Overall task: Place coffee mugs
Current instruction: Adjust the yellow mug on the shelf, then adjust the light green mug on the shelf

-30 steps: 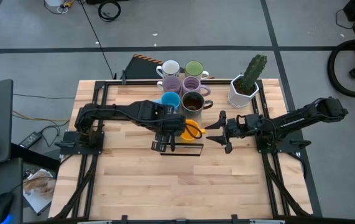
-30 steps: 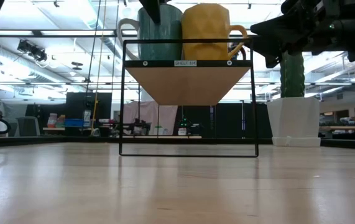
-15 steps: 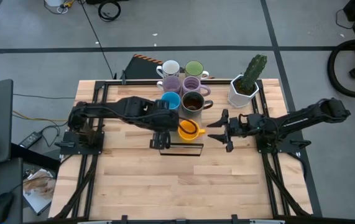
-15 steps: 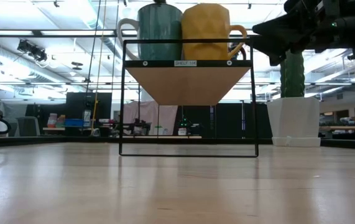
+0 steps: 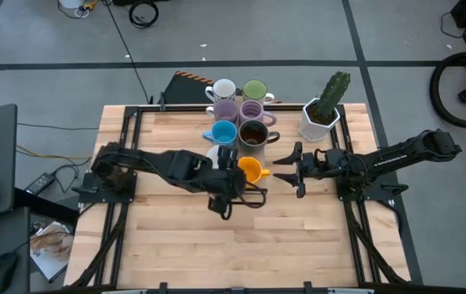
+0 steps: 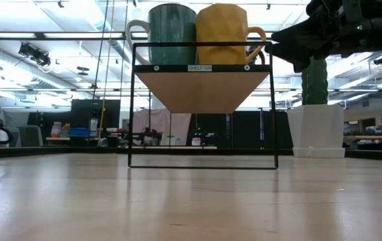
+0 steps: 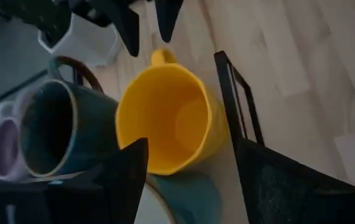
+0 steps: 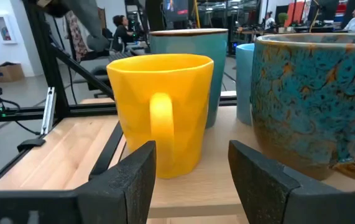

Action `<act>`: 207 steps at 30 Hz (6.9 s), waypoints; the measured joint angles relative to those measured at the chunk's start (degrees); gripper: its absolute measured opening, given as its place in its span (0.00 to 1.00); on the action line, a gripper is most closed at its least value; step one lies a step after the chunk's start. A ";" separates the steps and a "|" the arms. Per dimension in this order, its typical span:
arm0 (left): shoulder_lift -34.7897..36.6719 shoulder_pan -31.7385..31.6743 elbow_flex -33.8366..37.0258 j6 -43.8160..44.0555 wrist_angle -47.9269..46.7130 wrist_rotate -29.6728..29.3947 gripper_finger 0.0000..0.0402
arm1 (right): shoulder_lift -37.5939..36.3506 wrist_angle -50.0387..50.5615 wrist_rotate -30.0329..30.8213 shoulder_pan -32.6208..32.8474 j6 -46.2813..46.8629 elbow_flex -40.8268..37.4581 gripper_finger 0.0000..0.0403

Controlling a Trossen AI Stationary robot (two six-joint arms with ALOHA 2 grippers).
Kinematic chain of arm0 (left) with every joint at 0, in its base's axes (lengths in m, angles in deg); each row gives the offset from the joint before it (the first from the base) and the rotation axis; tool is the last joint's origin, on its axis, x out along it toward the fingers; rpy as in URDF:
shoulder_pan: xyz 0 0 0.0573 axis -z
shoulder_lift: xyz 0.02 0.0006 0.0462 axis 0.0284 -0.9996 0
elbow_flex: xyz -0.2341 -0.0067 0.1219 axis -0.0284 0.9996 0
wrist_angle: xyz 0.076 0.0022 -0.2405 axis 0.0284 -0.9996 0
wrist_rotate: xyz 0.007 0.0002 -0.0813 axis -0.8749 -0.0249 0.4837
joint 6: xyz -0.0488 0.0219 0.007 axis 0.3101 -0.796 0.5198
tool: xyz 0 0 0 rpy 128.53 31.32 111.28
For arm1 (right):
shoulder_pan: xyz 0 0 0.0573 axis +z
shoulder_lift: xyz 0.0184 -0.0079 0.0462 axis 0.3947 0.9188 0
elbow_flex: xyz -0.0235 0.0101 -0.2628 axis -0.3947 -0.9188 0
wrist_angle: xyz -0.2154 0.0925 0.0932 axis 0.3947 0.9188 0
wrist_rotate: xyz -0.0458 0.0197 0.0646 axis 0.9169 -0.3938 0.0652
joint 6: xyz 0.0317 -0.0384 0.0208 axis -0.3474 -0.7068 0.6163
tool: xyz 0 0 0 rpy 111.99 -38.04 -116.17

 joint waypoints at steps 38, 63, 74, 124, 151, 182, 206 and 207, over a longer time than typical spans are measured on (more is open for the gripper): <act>-10.14 1.61 0.04 -0.17 -1.60 -3.38 0.63 | -5.42 5.27 -0.31 0.17 -0.04 -0.04 0.51; -9.95 2.11 -3.46 2.12 0.15 -3.37 0.63 | -6.23 7.58 2.78 1.79 -0.26 -0.04 0.51; -9.70 10.17 -6.87 27.14 -22.05 3.57 0.63 | -6.23 7.69 2.71 1.79 0.19 -0.04 0.51; 9.98 2.64 27.02 23.40 -8.73 -9.09 0.47 | -5.53 7.56 5.18 4.41 1.07 -0.04 0.51; 16.36 -7.33 18.75 19.93 -9.44 4.06 0.47 | -5.53 7.12 4.97 4.43 1.25 -0.04 0.51; 13.80 -14.71 18.84 16.57 -9.97 15.18 0.43 | -5.53 7.06 4.04 4.42 1.51 -0.04 0.51; 13.78 -14.76 18.79 14.53 -9.76 15.18 0.23 | -5.51 7.08 4.04 4.48 1.51 -0.02 0.51; 13.78 -14.76 18.79 13.95 -9.70 15.16 0.23 | -5.51 7.08 4.04 4.48 1.51 -0.02 0.51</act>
